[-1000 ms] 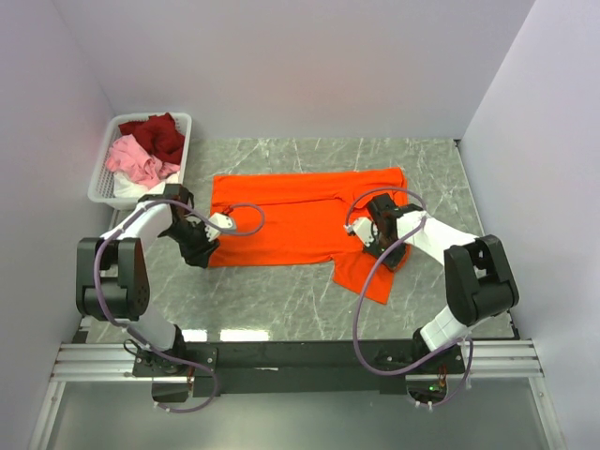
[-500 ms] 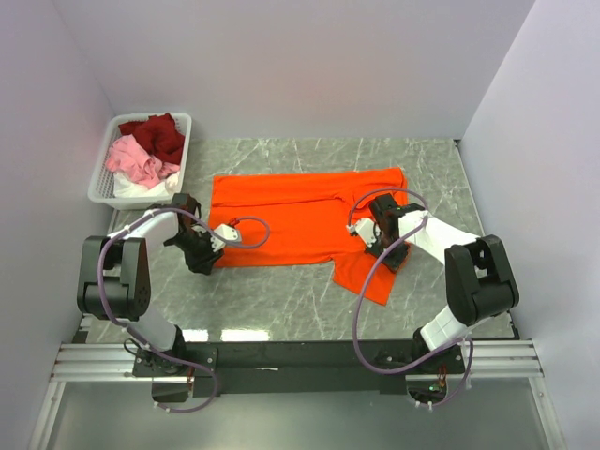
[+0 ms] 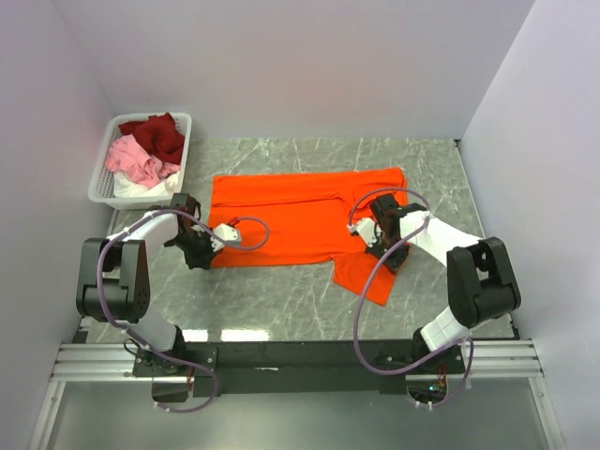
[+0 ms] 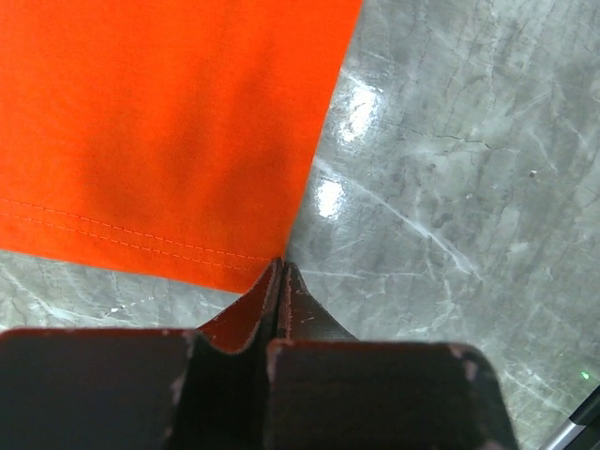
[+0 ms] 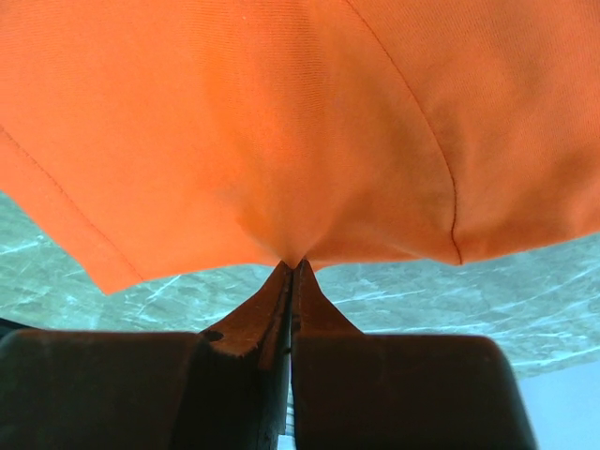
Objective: Fold and stack the t-shirts
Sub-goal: Fold the tshirt
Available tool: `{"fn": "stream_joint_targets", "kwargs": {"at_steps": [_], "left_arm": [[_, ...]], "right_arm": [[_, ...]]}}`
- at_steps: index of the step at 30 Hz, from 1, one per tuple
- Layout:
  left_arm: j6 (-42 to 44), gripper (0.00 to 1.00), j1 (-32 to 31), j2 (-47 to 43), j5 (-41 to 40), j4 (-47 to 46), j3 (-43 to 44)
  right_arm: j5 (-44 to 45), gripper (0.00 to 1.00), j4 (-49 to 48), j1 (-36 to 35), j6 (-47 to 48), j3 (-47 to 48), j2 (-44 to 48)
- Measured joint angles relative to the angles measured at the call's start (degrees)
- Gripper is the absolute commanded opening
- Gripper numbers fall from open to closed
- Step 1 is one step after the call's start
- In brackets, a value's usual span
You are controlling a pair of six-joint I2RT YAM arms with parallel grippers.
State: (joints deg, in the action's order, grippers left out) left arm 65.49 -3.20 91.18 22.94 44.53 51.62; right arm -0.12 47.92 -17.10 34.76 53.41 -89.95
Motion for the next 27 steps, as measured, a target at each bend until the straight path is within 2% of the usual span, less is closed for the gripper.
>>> {"fn": "stream_joint_targets", "kwargs": {"at_steps": [9,10,11,13,17,20,27], "left_arm": [[0.0,0.01,0.0,-3.3,0.3,3.3,1.1],[0.0,0.16,0.0,-3.8,0.3,3.3,1.3],[0.0,0.24,0.0,-4.3,0.3,3.1,1.4],[-0.3,0.35,0.0,-4.8,0.3,2.5,1.5],[-0.6,0.46,-0.2,-4.7,0.0,0.9,1.4],[-0.6,0.48,-0.7,-3.9,-0.5,-0.3,1.3],[0.0,0.43,-1.6,-1.6,-3.3,-3.8,-1.7]], "right_arm": [[-1.2,0.00,1.4,0.0,0.0,0.0,2.2],[-1.2,0.00,1.4,0.0,0.0,0.0,2.2],[-1.4,0.00,1.4,0.0,0.0,0.0,2.2],[-1.5,0.00,1.4,0.0,0.0,0.0,2.2],[-1.5,0.00,1.5,0.0,-0.2,0.0,2.2],[-1.6,0.00,1.5,0.0,-0.2,0.0,2.2],[-1.5,0.00,1.4,0.0,-0.4,0.0,2.1]]}}
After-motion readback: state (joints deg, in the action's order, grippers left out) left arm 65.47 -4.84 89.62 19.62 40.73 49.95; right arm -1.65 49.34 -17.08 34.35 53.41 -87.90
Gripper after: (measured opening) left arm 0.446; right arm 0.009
